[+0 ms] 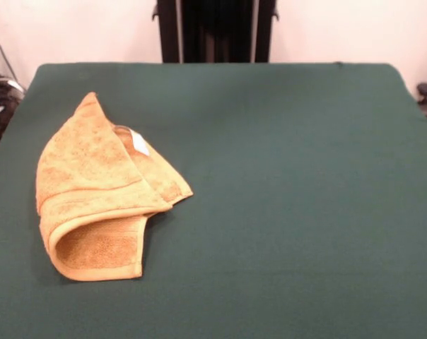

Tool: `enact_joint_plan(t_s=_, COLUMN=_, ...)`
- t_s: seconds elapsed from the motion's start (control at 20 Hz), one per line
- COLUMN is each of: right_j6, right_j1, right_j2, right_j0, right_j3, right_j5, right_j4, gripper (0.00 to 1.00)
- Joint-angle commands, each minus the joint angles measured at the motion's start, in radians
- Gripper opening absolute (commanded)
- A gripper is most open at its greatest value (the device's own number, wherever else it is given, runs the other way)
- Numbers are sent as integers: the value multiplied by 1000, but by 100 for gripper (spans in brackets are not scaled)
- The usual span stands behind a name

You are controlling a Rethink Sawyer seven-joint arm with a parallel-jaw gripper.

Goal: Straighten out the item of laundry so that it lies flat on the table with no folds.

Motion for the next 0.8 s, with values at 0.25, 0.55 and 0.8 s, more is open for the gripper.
enact_joint_plan(t_s=0.25, right_j6=349, right_j1=-267, right_j2=-28, right_j0=135, right_j3=283, right_j5=21, right_j4=124, gripper=100)
enact_joint_plan(t_s=0.55, right_j6=330, right_j1=-407, right_j2=-73, right_j0=153, right_j3=463, right_j5=-57, right_j4=110, gripper=100)
enact_joint_plan(t_s=0.8, right_j6=398, right_j1=-459, right_j2=-120, right_j0=196, right_j3=577, right_j5=-179, right_j4=112, gripper=100)
